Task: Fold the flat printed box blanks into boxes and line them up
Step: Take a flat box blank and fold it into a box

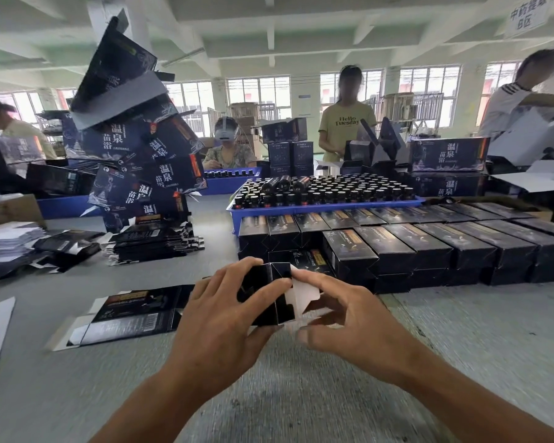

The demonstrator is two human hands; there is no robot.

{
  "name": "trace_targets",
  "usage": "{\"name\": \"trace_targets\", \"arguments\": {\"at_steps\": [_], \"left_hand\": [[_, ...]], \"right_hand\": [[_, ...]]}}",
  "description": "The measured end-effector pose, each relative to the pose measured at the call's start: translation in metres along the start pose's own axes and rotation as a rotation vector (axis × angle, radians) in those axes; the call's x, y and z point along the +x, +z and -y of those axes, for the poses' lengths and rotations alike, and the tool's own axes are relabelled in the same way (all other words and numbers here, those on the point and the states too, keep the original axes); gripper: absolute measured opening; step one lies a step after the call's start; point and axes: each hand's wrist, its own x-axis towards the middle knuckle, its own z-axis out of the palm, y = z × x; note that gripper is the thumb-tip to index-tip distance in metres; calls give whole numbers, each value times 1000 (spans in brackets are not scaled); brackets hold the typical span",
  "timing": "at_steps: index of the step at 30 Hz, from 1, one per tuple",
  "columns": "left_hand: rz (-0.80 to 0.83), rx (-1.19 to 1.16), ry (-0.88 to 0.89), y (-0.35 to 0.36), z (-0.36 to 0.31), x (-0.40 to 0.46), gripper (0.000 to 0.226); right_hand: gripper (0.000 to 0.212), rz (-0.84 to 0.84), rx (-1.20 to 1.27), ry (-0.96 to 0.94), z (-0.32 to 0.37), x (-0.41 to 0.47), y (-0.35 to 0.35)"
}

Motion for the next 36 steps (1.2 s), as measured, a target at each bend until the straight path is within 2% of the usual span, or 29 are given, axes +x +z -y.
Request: {"name": "trace_targets", "arguments": {"at_steps": [5, 12, 15, 20, 24, 32, 36], "left_hand": [[11, -10, 15, 1, -5, 1, 73], [18, 3, 35, 0, -11, 2, 73], [35, 2, 42, 0, -10, 1, 72], [14, -15, 37, 0, -9, 1, 70], [-25, -10, 35, 1, -9, 2, 71], [-82, -21, 12, 1, -10, 2, 73], [-106, -44, 10, 1, -11, 1, 83]], "right_hand": [[47, -205, 32, -18, -2, 0, 6], [41, -302, 14, -50, -4, 0, 8], [41, -304, -46, -62, -3, -1, 9], [56, -294, -37, -41, 0, 0, 10], [45, -294, 25, -65, 4, -1, 11], [51, -226, -15, -104, 6, -2, 9], [40, -199, 75, -80, 5, -2, 8]]}}
